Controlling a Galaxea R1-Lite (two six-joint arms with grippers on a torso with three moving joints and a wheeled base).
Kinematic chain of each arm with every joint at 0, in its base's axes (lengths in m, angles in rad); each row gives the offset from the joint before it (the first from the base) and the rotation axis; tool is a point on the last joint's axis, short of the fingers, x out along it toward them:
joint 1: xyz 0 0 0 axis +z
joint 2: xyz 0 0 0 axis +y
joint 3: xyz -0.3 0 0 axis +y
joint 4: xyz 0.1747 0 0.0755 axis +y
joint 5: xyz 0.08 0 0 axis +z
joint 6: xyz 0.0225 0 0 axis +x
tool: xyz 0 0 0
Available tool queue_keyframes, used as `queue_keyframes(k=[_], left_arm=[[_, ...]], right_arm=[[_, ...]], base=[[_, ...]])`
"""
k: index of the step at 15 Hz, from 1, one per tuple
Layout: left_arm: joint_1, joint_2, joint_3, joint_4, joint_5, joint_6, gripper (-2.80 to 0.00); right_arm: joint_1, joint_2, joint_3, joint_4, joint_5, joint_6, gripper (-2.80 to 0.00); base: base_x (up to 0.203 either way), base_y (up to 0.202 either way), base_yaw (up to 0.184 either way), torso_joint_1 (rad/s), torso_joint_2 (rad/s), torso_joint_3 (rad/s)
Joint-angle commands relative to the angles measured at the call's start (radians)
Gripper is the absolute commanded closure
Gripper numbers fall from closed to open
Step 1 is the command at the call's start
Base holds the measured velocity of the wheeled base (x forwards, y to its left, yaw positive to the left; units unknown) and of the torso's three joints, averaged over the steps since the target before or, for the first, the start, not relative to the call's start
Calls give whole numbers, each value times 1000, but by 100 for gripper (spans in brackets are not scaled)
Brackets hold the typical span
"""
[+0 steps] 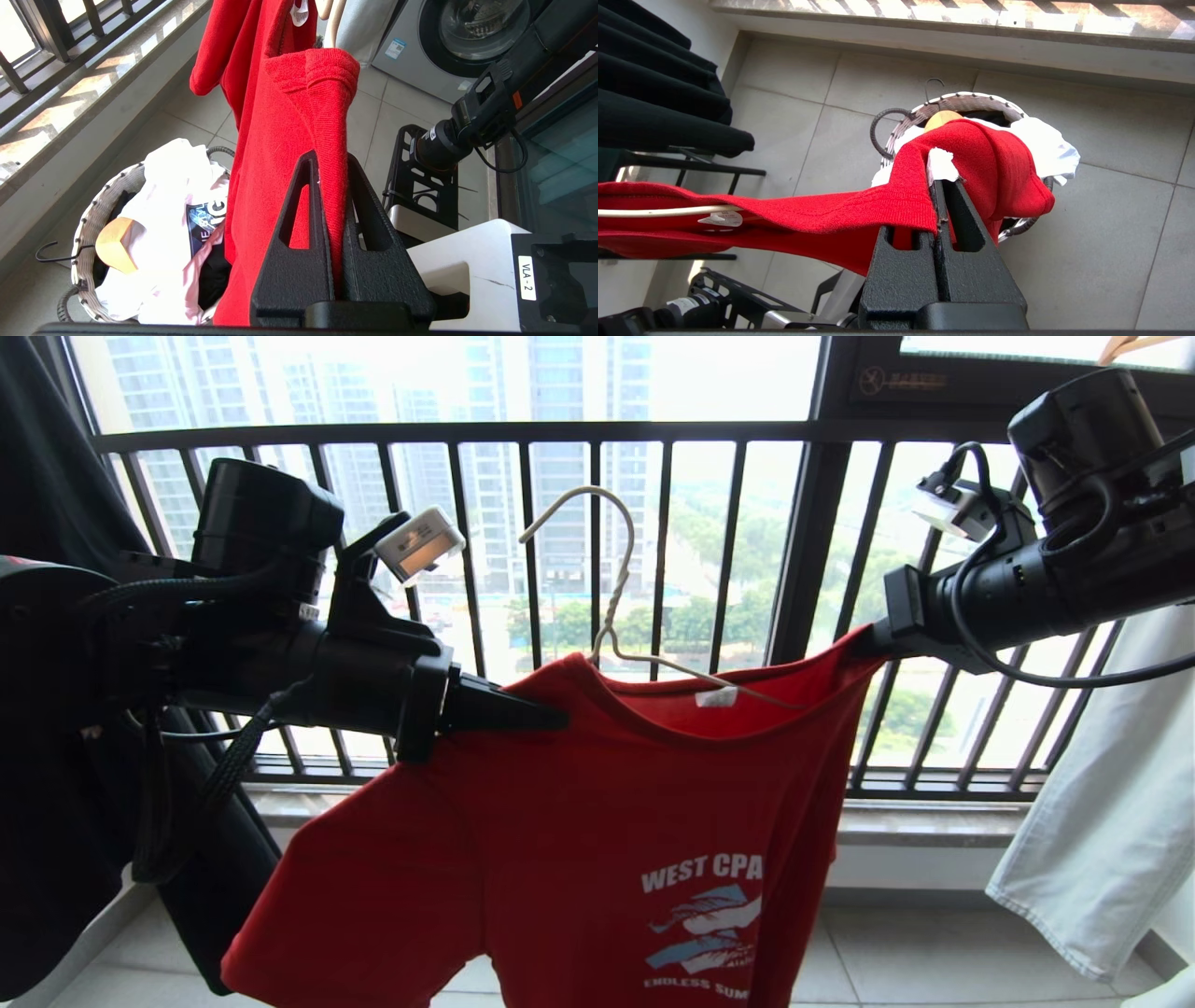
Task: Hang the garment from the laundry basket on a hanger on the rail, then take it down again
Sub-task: Hang the clothes on the clothes rack
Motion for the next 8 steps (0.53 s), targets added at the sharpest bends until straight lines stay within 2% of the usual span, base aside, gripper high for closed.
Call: queue_keyframes(k=[1,2,4,5,6,8], left_arm=[[7,-25,23,-12,-5,-3,0],[20,-35,33,-12,-6,-7,0],[23,-58,65,-22,-6,-10,0],[24,-66,82,-50,-6,-13,0],[25,-77,110,-99,-6,-31,0],[25,-99,171,-217,-6,-124,0]], right_arm=[[41,-9,-30,10,-17,-8,0],[78,-8,-44,21,-65,-12,0],[160,11,-141,124,-188,-48,0],[190,21,-191,170,-222,-61,0],[231,28,-223,200,-272,-78,0],[313,30,-226,217,-408,-141,0]], base=[[0,0,0,0,0,0],[0,0,0,0,0,0],[0,0,0,0,0,0],[0,0,0,0,0,0],[0,0,0,0,0,0],[0,0,0,0,0,0]])
